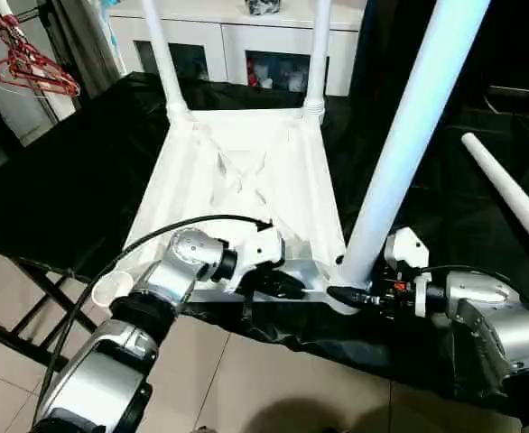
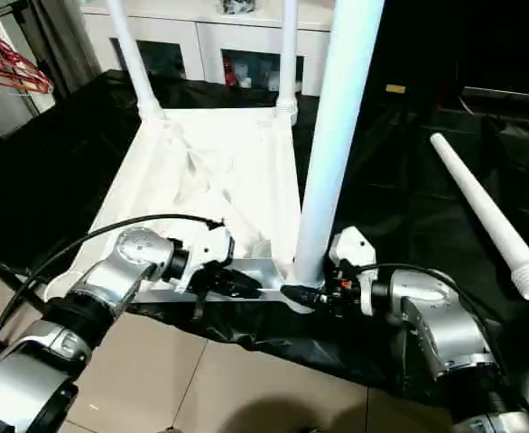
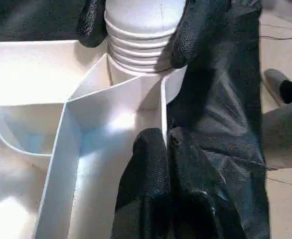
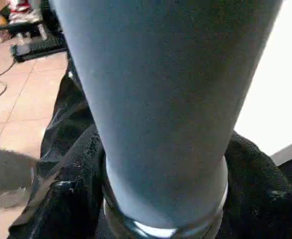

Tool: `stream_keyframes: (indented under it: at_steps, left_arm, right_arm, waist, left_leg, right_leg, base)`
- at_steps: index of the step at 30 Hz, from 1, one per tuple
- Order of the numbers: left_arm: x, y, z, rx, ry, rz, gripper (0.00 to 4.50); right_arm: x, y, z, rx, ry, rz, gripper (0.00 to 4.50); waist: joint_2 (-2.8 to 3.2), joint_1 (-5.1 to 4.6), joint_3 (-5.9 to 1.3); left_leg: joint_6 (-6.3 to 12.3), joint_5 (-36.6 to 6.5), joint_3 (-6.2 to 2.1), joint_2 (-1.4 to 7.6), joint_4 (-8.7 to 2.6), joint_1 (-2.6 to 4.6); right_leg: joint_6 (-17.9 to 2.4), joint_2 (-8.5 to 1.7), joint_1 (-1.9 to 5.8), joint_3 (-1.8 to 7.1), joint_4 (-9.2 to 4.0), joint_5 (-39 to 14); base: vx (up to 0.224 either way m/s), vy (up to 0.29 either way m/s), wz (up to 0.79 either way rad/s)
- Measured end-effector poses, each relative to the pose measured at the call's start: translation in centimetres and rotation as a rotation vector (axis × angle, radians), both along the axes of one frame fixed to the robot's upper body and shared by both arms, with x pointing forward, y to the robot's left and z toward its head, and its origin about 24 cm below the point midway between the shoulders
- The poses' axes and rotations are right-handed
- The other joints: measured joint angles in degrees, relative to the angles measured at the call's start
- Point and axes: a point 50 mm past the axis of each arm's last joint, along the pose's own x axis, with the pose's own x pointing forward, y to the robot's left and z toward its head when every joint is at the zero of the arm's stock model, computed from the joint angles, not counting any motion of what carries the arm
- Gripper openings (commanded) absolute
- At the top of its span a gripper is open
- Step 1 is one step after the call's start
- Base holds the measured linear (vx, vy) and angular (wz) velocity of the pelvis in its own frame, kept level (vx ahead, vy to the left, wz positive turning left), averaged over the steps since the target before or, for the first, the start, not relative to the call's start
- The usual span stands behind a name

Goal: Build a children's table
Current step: Rotate leg to tighten

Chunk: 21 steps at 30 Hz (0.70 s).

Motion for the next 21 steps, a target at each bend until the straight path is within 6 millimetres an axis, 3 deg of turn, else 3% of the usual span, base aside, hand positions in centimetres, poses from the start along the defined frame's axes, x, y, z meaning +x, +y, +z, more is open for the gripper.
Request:
stream_keyframes:
  at_steps: [3,6,10,14,16,17,18,21]
  left_arm:
    - [0.5,-0.8,-0.1,0.001,-0.023,0.076,0.0]
    - [1.4,-1.8,-0.2,0.01,-0.041,0.201,0.0]
    - [2.1,-4.0,-0.2,0.007,-0.057,0.339,0.0]
    - [2.2,-5.1,-0.3,-0.004,-0.063,0.404,0.0]
    - [2.2,-5.1,-0.3,-0.005,-0.065,0.408,0.0]
    - [2.2,-5.2,-0.3,-0.006,-0.066,0.407,0.0]
    - [2.2,-5.2,-0.3,-0.006,-0.069,0.405,0.0]
    - [2.1,-5.2,-0.2,-0.006,-0.078,0.385,0.0]
  right_arm:
    - [0.6,0.1,-0.5,0.019,-0.006,-0.112,2.74]
    - [2.1,0.9,-1.1,0.032,-0.03,-0.313,2.73]
    - [3.9,1.9,-1.5,0.061,-0.052,-0.613,2.73]
    - [4.6,2.8,-1.7,0.062,-0.078,-0.752,2.73]
    - [4.6,2.9,-1.7,0.051,-0.1,-0.76,2.73]
    - [4.6,2.9,-1.8,0.052,-0.112,-0.767,3.29]
    - [4.6,3.0,-1.9,0.056,-0.117,-0.77,3.43]
    - [4.6,3.0,-1.9,0.063,-0.117,-0.756,3.49]
  waist:
    - [-0.04,-0.25,0.01]
    - [-0.17,-1.26,0.09]
    - [-0.05,-3.88,0.07]
    - [0.18,-5.57,-0.02]
    - [0.17,-5.82,-0.02]
    - [0.18,-5.83,-0.03]
    - [0.18,-5.84,-0.03]
    - [0.17,-5.77,-0.03]
  left_leg:
    - [-0.01,0.0,0.0,-0.01,0.03,0.16]
    - [-0.17,-0.09,0.04,-0.07,0.07,0.55]
    - [-0.32,-0.17,-0.25,-0.07,-0.06,0.33]
    - [-0.32,-0.17,-0.3,-0.08,-0.06,0.33]
    - [-0.31,-0.17,-0.28,-0.15,-0.05,0.36]
    - [-0.3,-0.17,-0.26,-0.17,-0.05,0.38]
    - [-0.27,-0.15,-0.25,-0.17,-0.05,0.39]
    - [0.0,-0.02,-0.25,-0.17,-0.07,0.45]
  right_leg:
    - [0.0,-0.01,0.29,0.02,-0.01,0.0]
    - [0.04,-0.04,0.68,-0.01,-0.08,-0.02]
    - [0.11,-0.02,0.85,-0.68,-1.33,0.03]
    - [0.21,-0.04,1.18,-0.79,-2.01,0.1]
    - [0.22,-0.06,1.25,-0.63,-2.01,0.11]
    - [0.22,-0.07,1.26,-0.55,-1.99,0.11]
    - [0.21,-0.07,1.26,-0.51,-1.96,0.12]
    - [0.19,-0.06,1.26,-0.41,-1.69,0.24]
  base:
    - [0.0,0.0,0.0]
    - [0.0,0.0,0.0]
    - [0.0,0.0,0.0]
    - [0.0,0.0,0.0]
    - [0.0,0.0,0.0]
    - [0.0,0.0,0.0]
    - [0.0,0.0,0.0]
    - [0.0,0.0,0.0]
